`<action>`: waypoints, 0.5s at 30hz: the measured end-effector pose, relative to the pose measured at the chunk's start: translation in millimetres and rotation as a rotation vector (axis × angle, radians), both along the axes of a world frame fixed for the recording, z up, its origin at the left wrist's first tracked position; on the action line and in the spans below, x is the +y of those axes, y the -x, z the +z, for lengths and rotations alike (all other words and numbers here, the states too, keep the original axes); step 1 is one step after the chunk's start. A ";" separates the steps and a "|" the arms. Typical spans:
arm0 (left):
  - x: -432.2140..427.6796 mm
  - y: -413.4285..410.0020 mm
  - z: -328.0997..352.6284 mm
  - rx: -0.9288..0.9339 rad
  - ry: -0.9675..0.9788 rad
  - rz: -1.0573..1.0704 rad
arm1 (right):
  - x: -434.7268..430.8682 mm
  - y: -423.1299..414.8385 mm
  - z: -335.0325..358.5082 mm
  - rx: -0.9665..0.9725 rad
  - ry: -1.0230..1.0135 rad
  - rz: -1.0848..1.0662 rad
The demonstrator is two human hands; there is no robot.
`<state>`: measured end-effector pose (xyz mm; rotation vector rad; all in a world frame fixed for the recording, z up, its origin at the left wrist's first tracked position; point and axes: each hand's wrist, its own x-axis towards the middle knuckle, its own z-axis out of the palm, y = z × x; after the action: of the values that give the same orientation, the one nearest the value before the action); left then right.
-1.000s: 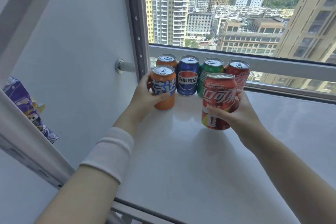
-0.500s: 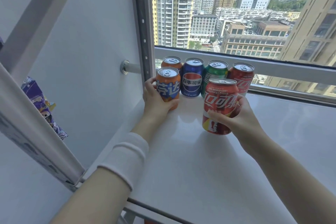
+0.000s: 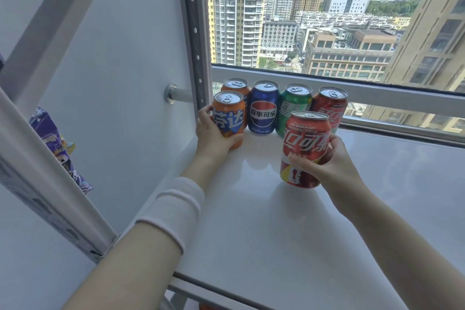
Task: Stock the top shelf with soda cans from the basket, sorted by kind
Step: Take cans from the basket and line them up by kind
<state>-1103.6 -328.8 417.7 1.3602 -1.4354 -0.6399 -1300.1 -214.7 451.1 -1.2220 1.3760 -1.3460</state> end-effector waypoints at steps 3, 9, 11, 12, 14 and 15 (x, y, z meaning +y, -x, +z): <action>1.1 1.8 0.7 0.002 0.009 0.014 | 0.5 0.7 -0.6 -0.001 -0.001 -0.011; 4.9 3.3 0.6 0.004 0.023 0.038 | 1.8 3.7 -4.1 -0.002 0.002 -0.033; 5.8 3.8 1.8 -0.002 0.021 0.045 | 1.6 5.5 -5.4 0.004 0.007 -0.027; 6.4 4.3 2.5 -0.004 0.021 0.047 | 1.6 6.5 -6.2 0.006 0.010 -0.029; 8.0 5.0 3.1 -0.010 0.017 0.051 | 1.4 8.9 -8.5 0.000 0.016 -0.045; 9.1 4.9 2.7 -0.015 0.016 0.052 | 1.2 10.4 -9.8 -0.003 0.020 -0.057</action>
<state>-1108.5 -319.7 420.5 1.3879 -1.4094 -0.5844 -1310.5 -213.5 441.3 -1.2013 1.4074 -1.4036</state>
